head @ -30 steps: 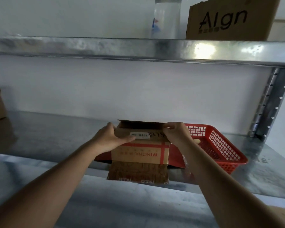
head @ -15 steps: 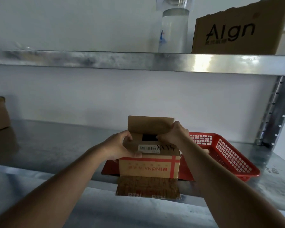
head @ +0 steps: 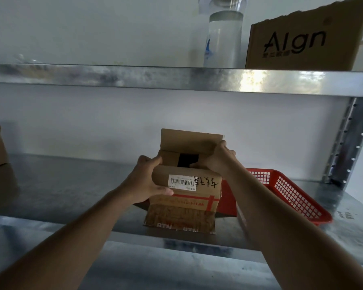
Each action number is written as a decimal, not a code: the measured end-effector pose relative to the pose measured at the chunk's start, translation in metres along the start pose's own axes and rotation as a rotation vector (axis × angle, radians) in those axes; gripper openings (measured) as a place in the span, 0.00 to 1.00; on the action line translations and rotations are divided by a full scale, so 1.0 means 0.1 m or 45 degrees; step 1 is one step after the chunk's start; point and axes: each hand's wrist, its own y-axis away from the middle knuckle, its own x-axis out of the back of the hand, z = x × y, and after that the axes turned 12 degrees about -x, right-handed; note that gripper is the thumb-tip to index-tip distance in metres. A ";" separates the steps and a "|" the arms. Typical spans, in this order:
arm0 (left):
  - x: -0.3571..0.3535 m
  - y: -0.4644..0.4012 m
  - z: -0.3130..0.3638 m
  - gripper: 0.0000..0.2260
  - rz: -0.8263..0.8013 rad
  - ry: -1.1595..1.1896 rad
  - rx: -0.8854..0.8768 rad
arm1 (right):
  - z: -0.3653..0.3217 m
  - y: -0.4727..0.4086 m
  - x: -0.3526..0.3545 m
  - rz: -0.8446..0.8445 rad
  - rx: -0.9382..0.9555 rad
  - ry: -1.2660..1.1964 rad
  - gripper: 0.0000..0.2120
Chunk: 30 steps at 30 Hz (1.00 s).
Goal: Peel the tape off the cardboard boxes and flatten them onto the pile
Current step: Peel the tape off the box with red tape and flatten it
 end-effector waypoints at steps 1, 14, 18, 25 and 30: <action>-0.02 0.01 0.00 0.45 0.024 -0.004 -0.027 | 0.00 0.00 -0.01 -0.002 -0.020 0.018 0.69; 0.27 -0.16 0.08 0.19 -0.256 0.200 0.106 | 0.11 0.02 -0.24 -0.072 0.145 0.359 0.63; 0.23 -0.02 0.08 0.04 -0.454 0.188 0.061 | 0.21 0.08 -0.30 -0.109 0.132 0.452 0.63; 0.13 -0.09 0.31 0.20 -0.439 0.079 0.117 | 0.23 0.22 -0.32 0.037 0.404 0.187 0.37; 0.07 -0.06 0.21 0.09 -0.330 -0.069 0.098 | 0.32 0.18 -0.27 0.043 0.401 -0.114 0.17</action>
